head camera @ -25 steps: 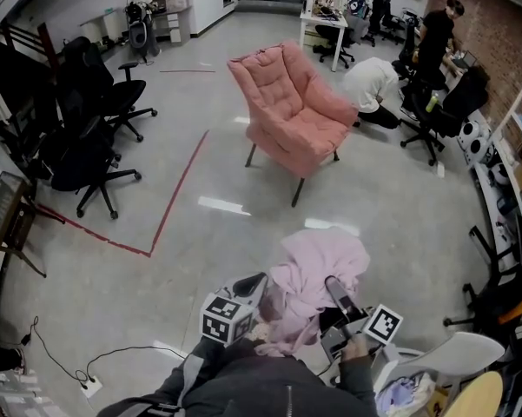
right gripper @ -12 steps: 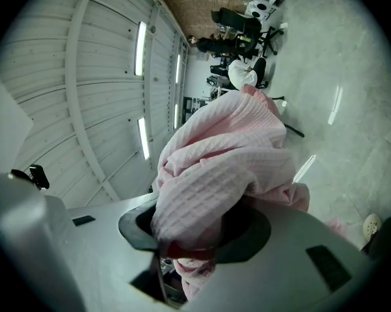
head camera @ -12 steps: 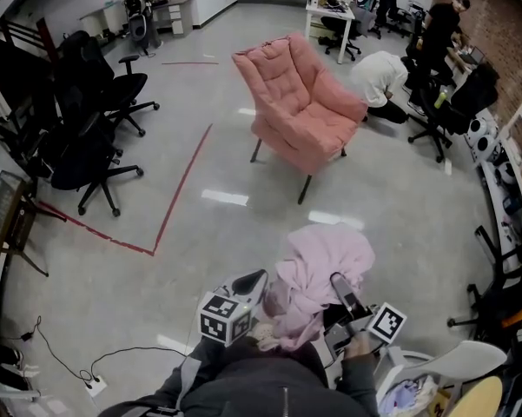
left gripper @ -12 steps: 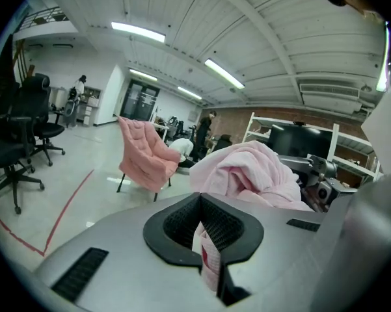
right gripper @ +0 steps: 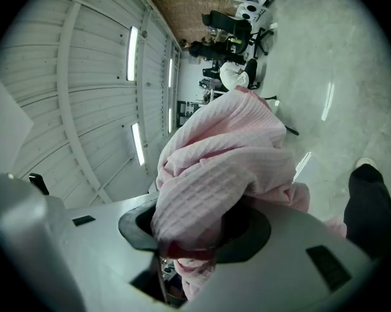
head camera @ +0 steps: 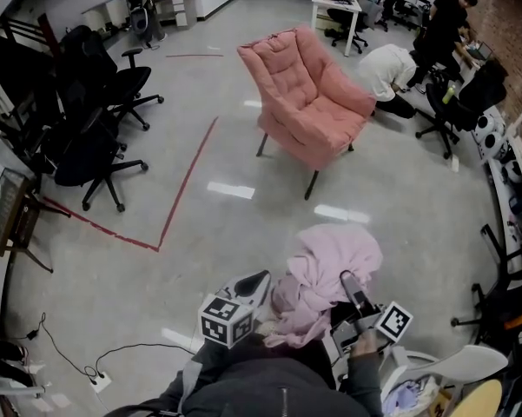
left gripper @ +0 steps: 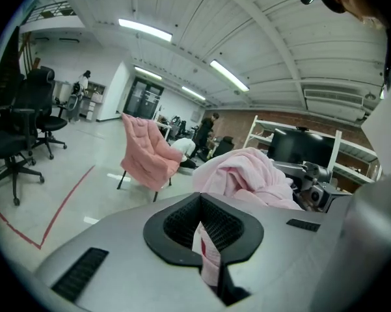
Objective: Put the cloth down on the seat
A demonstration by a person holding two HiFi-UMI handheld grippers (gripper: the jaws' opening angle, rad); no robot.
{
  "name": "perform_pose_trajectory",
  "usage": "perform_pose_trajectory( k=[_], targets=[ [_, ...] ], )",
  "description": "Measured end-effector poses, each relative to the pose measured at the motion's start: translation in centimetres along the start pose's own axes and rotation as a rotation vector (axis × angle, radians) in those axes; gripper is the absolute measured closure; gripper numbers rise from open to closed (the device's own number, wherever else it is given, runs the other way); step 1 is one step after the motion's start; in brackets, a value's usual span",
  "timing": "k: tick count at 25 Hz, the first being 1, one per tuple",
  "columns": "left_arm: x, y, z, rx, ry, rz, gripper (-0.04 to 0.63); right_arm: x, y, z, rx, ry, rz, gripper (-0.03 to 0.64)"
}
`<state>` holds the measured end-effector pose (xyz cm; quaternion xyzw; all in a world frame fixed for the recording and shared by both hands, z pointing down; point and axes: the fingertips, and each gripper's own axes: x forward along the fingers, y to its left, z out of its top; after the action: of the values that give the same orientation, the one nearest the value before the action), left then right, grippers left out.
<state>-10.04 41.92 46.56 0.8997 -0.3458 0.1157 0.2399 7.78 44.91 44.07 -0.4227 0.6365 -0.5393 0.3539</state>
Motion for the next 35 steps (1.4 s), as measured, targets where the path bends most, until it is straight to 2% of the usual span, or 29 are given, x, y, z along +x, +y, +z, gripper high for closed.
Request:
perform_pose_trajectory(
  k=[7,13,22,35],
  targets=[
    [1.3,2.2,1.2,-0.034,-0.013,0.029,0.586,3.1,-0.1,1.8,-0.015,0.01,0.005,0.445],
    [4.5,3.1,3.0,-0.021,-0.002,0.016,0.587,6.3,-0.7,4.4,-0.007,0.021,0.012,0.445],
    [11.4,5.9,7.0,-0.033,0.0,0.039,0.587,12.8,-1.2,10.5,-0.028,0.066,0.032,0.445],
    [22.9,10.0,14.9,0.002,-0.005,0.034,0.587,23.0,-2.1,20.3,-0.031,0.105,0.049,0.445]
  ],
)
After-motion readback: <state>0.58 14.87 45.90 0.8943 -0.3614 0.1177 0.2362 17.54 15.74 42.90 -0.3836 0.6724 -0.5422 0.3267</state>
